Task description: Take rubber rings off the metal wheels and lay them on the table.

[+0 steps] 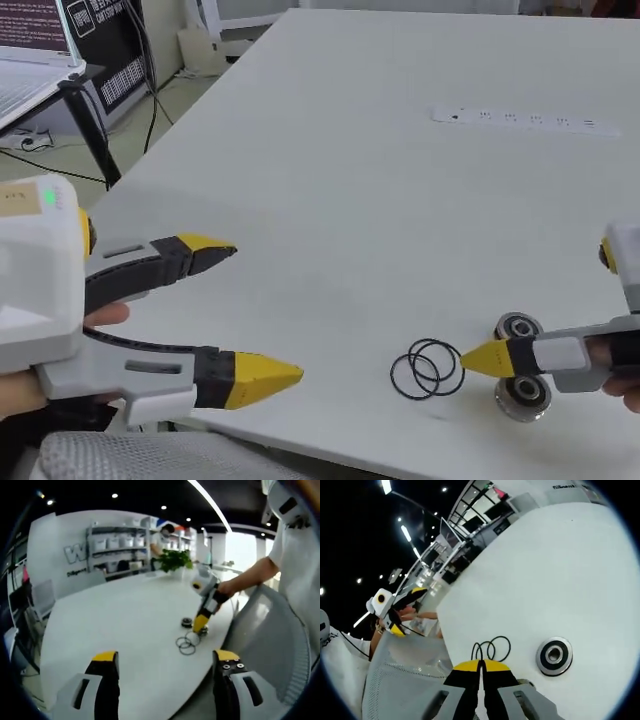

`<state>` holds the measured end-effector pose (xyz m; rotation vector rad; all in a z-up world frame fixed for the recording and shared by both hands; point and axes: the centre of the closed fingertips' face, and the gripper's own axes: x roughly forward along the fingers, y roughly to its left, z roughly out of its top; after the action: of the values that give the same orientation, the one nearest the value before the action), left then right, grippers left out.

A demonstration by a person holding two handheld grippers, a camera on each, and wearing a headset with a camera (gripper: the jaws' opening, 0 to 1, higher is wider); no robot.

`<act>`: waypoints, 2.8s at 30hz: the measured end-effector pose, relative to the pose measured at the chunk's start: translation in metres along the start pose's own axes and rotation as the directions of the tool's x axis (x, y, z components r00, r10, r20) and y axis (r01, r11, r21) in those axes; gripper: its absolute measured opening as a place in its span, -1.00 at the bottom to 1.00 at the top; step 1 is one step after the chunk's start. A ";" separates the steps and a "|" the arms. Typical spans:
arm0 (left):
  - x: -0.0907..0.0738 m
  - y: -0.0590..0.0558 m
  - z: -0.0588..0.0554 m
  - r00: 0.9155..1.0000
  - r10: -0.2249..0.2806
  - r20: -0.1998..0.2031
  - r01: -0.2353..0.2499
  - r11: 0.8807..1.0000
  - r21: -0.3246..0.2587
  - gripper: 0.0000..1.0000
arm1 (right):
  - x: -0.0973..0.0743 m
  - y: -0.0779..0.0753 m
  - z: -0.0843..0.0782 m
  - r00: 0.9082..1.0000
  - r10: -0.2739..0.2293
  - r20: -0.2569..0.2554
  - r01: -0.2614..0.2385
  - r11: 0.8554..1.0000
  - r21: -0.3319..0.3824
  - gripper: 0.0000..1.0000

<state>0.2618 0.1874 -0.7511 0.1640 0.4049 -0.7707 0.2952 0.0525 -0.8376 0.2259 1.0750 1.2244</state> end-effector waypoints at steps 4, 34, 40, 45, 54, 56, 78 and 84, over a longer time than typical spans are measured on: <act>0.002 0.002 0.000 1.000 -0.003 0.010 0.003 1.000 -0.009 0.56 | 0.003 -0.006 0.001 1.000 -0.020 -0.006 0.020 1.000 -0.003 -1.00; 0.003 0.003 0.004 1.000 0.026 -0.008 -0.026 1.000 -0.008 0.55 | -0.039 -0.015 0.029 0.990 -0.102 0.094 0.121 0.967 -0.224 -0.71; 0.005 -0.002 0.008 0.999 0.028 -0.019 -0.028 1.000 0.004 0.55 | -0.064 -0.013 0.036 0.983 -0.112 0.144 0.147 0.953 -0.265 -0.65; 0.006 -0.006 0.012 0.999 0.028 -0.029 -0.027 0.999 0.018 0.55 | -0.082 -0.012 0.038 0.976 -0.116 0.183 0.169 0.935 -0.311 -0.56; 0.013 -0.015 0.028 0.999 0.030 -0.039 -0.028 0.998 0.049 0.56 | -0.108 -0.021 0.029 0.970 -0.138 0.199 0.205 0.906 -0.370 -0.47; 0.017 -0.017 0.032 0.999 0.030 -0.044 -0.027 0.998 0.059 0.56 | -0.113 -0.024 0.025 0.970 -0.141 0.199 0.208 0.905 -0.370 -0.47; 0.079 -0.053 0.095 0.999 -0.045 -0.027 0.049 0.982 0.181 0.56 | -0.138 -0.054 -0.019 0.968 -0.124 0.219 0.188 0.935 -0.300 -0.45; 0.098 -0.061 0.104 0.997 -0.068 -0.026 0.072 0.976 0.204 0.55 | -0.144 -0.063 -0.023 0.965 -0.121 0.233 0.187 0.939 -0.288 -0.45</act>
<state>0.3128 0.0512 -0.6964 0.3523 0.3501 -0.8808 0.3259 -0.1014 -0.8127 0.0288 0.6911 1.1779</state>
